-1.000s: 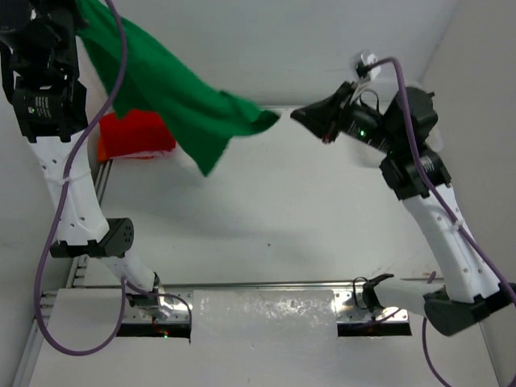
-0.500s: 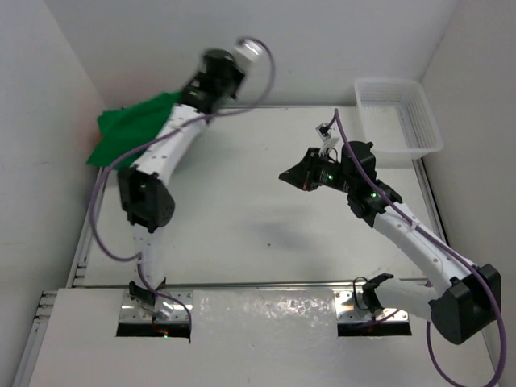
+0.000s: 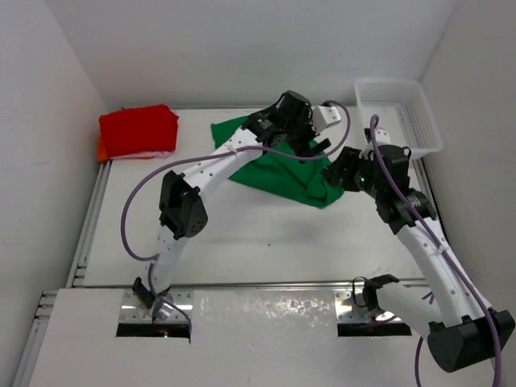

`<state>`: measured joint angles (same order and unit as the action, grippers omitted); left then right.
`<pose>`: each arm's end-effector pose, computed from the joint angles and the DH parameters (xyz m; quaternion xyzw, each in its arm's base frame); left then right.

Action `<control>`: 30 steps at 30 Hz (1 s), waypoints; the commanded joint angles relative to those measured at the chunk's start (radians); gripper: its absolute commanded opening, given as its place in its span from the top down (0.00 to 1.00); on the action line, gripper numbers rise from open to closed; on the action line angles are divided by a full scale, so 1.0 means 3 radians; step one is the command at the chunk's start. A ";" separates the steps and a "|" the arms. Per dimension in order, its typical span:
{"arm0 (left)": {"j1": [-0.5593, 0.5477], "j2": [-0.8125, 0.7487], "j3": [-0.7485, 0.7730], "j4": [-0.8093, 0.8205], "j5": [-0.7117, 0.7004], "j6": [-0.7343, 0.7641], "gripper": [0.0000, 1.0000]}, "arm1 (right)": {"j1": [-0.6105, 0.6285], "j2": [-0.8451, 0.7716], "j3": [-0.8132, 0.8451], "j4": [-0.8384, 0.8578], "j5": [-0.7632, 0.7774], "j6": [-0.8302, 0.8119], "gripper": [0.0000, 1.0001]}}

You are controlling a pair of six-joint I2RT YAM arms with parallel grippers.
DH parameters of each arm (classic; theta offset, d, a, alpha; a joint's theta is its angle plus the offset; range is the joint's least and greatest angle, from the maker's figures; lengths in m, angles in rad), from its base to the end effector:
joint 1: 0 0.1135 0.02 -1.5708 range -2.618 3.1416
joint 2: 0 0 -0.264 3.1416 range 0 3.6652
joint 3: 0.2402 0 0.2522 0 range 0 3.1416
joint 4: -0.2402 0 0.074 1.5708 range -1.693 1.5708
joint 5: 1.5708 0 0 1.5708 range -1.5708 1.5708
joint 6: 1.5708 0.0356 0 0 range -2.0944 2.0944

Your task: Fold and stack the t-shirts

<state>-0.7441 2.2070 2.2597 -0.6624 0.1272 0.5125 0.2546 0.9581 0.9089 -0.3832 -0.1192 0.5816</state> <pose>0.3706 -0.3473 0.3361 0.5439 0.6987 -0.1093 0.4517 0.2071 0.0583 0.3315 0.1052 0.8348 0.2643 0.4713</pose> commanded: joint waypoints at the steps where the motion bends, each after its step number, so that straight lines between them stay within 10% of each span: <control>1: 0.0112 -0.0080 0.0245 -0.0333 0.0766 -0.0500 0.00 | -0.0005 -0.0131 0.0253 -0.0364 0.0627 -0.0189 0.38; 7: 0.1027 -0.0842 -0.0317 0.0142 0.0763 -0.1007 0.00 | -0.0010 0.0658 0.0472 -0.0149 0.0209 -0.0363 0.77; 13: 0.1886 -0.0685 -0.0782 0.0148 0.0380 -0.1177 0.00 | 0.0220 0.1964 0.1105 0.0060 0.0299 -0.0629 0.47; 22: 0.2163 -0.0214 -0.0916 0.0173 0.0210 -0.1161 0.00 | 0.0496 0.4225 0.2839 -0.0625 0.0637 -0.1008 0.38; 30: 0.2163 -0.0035 -0.0967 0.0260 0.0266 -0.1187 0.00 | 0.0614 0.3905 0.1442 -0.0507 0.0867 -0.1274 0.70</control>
<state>-0.0986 2.1963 1.9469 -0.6342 0.1982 0.1741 0.4282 2.1777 1.5311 -0.4187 0.0956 0.2455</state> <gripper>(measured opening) 0.996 0.314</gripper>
